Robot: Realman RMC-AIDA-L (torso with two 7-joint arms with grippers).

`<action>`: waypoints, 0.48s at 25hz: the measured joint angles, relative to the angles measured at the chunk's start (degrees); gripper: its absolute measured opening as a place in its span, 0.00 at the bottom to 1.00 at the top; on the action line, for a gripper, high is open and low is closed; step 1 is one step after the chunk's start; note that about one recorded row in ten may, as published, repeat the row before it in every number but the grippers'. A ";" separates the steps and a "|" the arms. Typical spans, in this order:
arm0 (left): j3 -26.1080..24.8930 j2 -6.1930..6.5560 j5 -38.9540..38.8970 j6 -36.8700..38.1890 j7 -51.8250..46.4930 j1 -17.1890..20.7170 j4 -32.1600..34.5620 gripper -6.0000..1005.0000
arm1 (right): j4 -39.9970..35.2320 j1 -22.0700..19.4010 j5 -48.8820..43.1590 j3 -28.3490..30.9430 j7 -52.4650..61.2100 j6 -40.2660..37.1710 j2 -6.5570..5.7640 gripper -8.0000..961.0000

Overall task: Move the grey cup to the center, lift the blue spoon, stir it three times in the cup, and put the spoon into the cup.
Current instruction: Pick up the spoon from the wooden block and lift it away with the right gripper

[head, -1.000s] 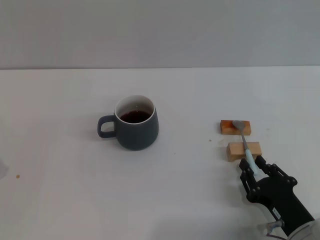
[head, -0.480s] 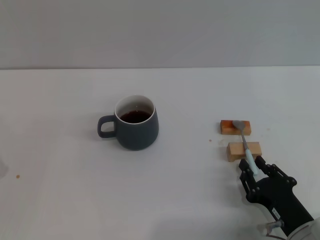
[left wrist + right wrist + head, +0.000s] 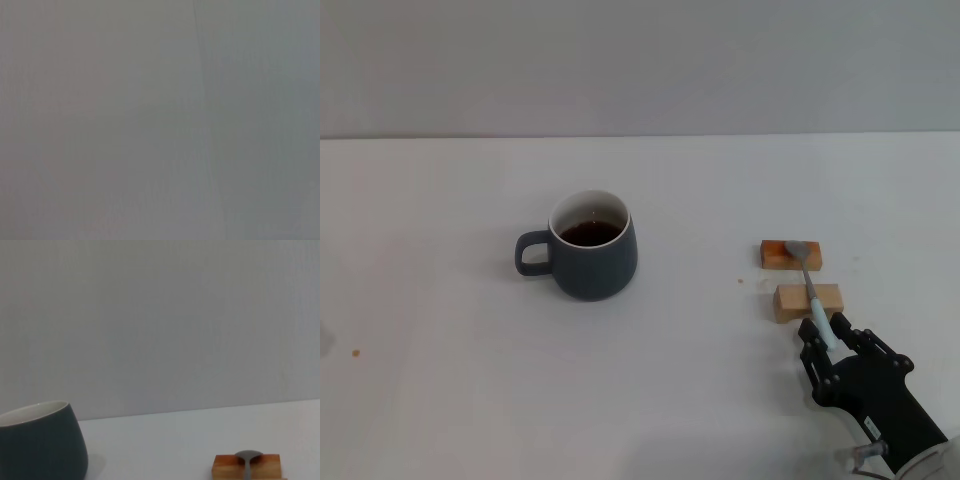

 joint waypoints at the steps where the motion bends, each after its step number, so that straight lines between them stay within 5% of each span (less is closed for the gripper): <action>1: 0.00 0.00 0.00 0.02 0.00 0.00 0.10 0.00 | 0.02 -0.01 0.00 0.00 0.00 0.00 0.00 0.39; 12: 0.00 0.00 0.00 0.30 0.00 0.11 0.25 0.00 | 0.27 -0.14 -0.02 0.26 0.00 0.34 0.00 0.33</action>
